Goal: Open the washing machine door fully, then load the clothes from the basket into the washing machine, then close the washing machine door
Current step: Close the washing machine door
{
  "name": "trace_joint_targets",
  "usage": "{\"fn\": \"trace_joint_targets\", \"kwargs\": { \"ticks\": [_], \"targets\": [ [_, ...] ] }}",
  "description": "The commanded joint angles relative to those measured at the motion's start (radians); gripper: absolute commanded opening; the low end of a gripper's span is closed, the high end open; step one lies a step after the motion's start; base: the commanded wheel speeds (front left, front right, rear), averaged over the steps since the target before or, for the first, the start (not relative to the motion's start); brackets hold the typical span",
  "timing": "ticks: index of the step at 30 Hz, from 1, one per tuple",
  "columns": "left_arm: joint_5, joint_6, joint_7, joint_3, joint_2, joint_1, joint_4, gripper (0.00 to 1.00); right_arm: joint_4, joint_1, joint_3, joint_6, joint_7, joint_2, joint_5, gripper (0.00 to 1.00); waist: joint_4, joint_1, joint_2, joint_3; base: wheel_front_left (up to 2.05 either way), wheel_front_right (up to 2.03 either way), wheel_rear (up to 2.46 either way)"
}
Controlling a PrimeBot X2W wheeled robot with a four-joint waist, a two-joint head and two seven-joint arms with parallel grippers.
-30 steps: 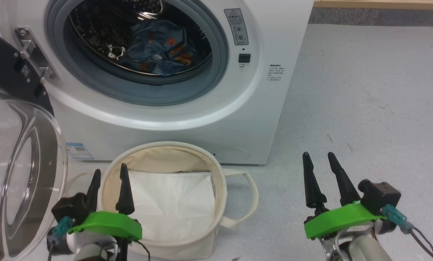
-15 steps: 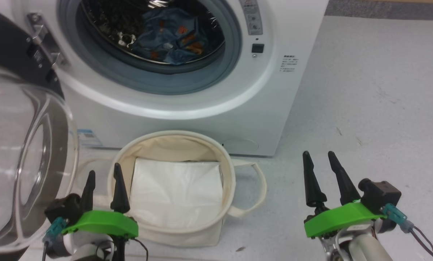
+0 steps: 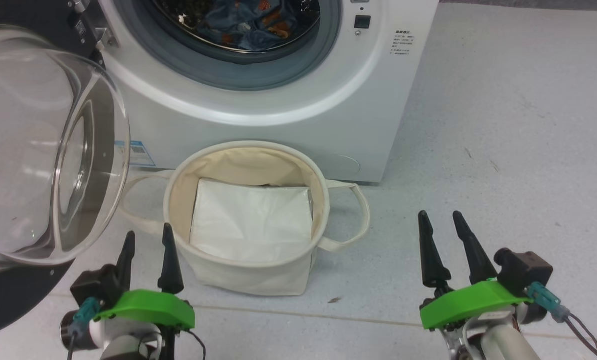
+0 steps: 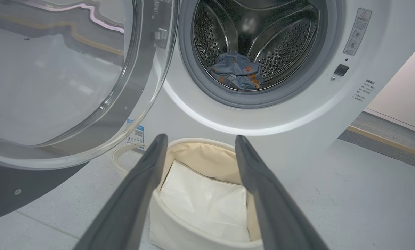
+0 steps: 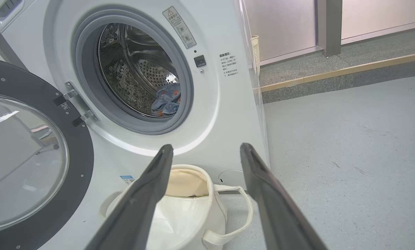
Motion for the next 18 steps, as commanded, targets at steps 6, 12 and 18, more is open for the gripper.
{"fn": "trace_joint_targets", "kwargs": {
  "ticks": [6,12,18],
  "targets": [
    [0.014,-0.002,-0.005,0.026,0.014,-0.024,-0.039,1.0,-0.027,-0.029,0.022,0.008,-0.012,0.003,0.004,1.0,0.005,0.0,-0.0001,0.005,-0.25,0.25,0.0],
    [0.017,-0.001,-0.005,0.024,0.014,-0.022,-0.043,1.0,-0.03,-0.028,0.022,0.008,-0.012,0.003,0.008,1.0,0.014,0.0,-0.0001,-0.003,0.0,0.0,0.0],
    [0.018,0.004,-0.005,0.028,0.014,-0.02,-0.061,1.0,-0.034,-0.024,0.016,0.008,-0.012,0.003,0.003,1.0,0.058,0.0,-0.0001,-0.008,0.0,0.0,0.0]
  ]
}}
